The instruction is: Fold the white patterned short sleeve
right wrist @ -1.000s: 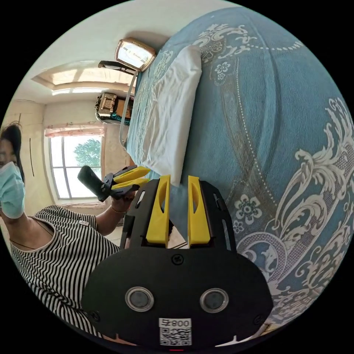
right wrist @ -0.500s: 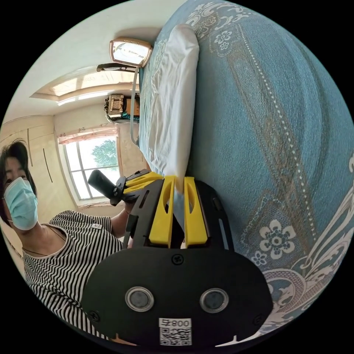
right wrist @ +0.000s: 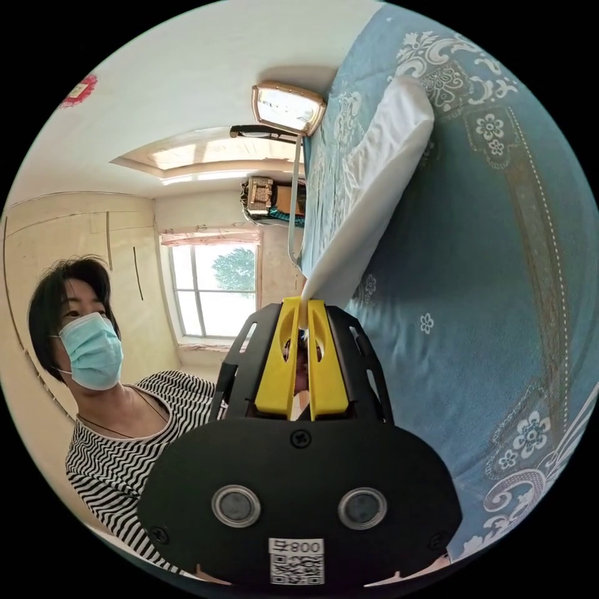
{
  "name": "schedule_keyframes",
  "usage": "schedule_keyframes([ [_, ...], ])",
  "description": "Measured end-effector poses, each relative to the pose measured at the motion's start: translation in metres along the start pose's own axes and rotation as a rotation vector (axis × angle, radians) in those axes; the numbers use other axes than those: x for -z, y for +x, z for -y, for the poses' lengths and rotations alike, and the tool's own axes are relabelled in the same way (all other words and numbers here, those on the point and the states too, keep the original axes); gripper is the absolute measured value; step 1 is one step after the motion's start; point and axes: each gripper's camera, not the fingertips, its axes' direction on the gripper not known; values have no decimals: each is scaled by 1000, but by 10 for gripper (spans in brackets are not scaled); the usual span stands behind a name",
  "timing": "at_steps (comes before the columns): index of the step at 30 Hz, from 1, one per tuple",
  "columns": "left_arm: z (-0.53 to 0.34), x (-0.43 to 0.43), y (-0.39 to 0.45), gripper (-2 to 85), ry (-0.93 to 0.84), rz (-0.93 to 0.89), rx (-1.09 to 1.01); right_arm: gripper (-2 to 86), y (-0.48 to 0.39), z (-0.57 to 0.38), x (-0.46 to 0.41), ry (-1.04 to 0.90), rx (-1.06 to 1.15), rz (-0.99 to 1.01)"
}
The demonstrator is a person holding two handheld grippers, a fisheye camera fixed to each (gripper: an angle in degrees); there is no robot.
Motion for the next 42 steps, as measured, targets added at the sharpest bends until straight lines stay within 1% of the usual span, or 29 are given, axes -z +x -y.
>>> schedule_keyframes([
  [3, 0, 14, -10, 117, 79, -49, 32, 15, 5, -1, -1, 1, 32, -1],
  [5, -1, 27, -19, 117, 176, -118, 69, 15, 12, -3, 0, 15, 47, -4],
  [8, -2, 40, -29, 111, 276, -170, 115, 15, 24, -11, 1, 13, 65, -9],
  [13, 0, 49, -26, 79, 337, -200, 132, 16, 57, -33, 9, 31, 47, -7],
  [18, -8, 51, -1, 46, 358, -182, 121, 15, 91, -66, 24, 43, 30, -20],
  [24, -28, 50, 82, 37, 273, -40, -38, 15, 118, -134, 59, 90, 33, -40],
  [29, -56, 37, 178, 34, 172, 31, -238, 16, 124, -222, 99, 147, 77, -48],
  [35, -94, 2, 269, 32, 51, 20, -422, 15, 121, -338, 152, 253, 181, -63],
  [42, -127, -61, 346, 32, -84, -38, -532, 16, 141, -464, 216, 391, 273, -86],
])
